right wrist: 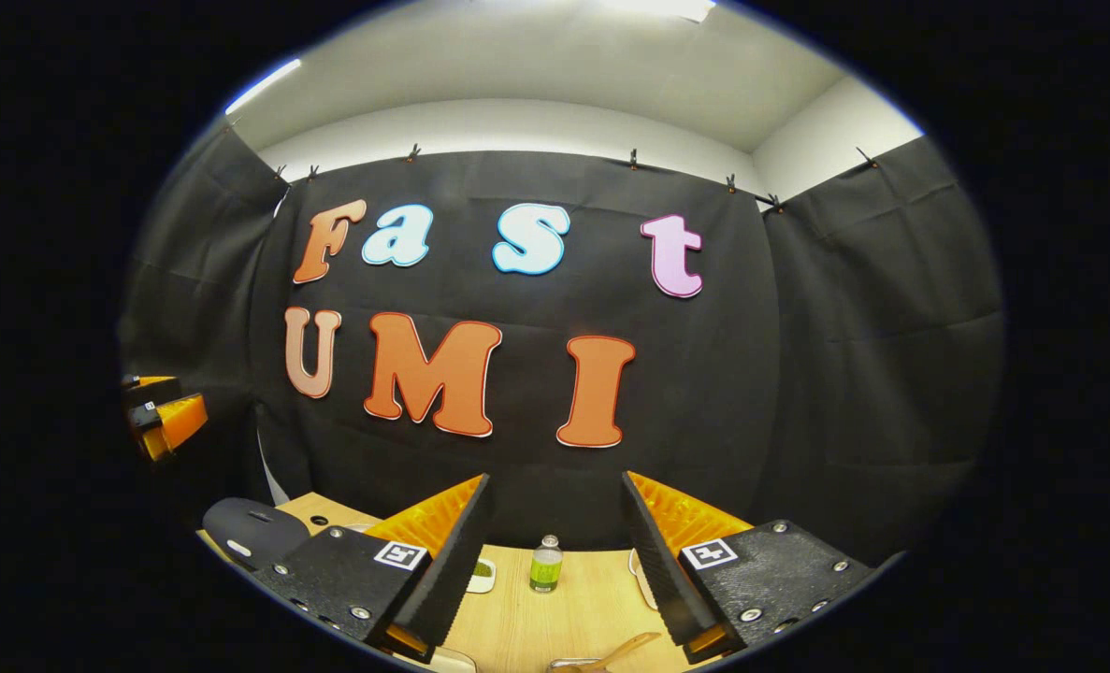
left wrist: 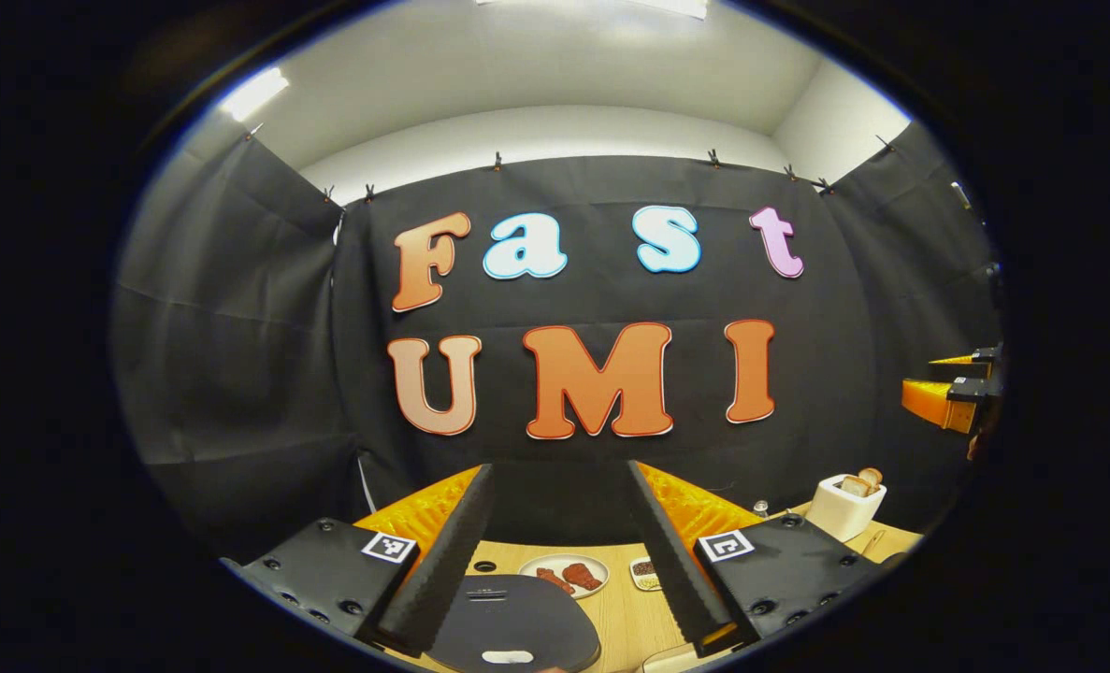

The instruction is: Close the left gripper, press the button to open the rice cooker; take a wooden spoon from the chopstick holder with the right hand, scoop a spoonful of rice and pour it into the rice cooker, then put the wooden spoon back into the chopstick holder.

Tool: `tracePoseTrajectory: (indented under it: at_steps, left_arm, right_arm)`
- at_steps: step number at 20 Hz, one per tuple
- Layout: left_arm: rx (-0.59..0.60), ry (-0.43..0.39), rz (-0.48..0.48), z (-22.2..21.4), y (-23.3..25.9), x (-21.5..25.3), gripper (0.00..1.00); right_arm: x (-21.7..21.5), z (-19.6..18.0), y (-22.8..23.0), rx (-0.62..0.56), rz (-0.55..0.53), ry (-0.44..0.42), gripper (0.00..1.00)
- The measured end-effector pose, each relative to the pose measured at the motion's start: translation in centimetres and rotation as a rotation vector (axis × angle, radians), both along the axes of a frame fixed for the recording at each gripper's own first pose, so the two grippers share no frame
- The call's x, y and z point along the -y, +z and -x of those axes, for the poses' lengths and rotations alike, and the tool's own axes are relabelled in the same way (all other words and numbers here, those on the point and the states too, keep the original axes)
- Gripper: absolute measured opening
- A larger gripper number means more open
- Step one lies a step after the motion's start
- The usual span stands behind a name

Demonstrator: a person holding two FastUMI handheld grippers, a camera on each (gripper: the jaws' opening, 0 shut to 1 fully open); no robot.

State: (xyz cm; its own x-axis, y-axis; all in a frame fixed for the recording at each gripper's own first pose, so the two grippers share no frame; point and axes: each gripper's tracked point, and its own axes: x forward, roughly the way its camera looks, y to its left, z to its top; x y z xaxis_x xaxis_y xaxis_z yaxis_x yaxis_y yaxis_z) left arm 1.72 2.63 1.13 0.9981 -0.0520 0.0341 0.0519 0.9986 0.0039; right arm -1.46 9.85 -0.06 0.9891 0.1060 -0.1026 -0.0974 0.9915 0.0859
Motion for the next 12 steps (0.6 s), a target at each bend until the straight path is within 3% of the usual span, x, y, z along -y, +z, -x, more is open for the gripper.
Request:
tracePoseTrajectory:
  at_steps: [12]
  left_arm:
    - [0.002,0.051,0.000,1.2,1.4,2.2,0.93]
  right_arm:
    - [0.0,-1.8,-1.4,0.015,-0.041,0.102,0.84]
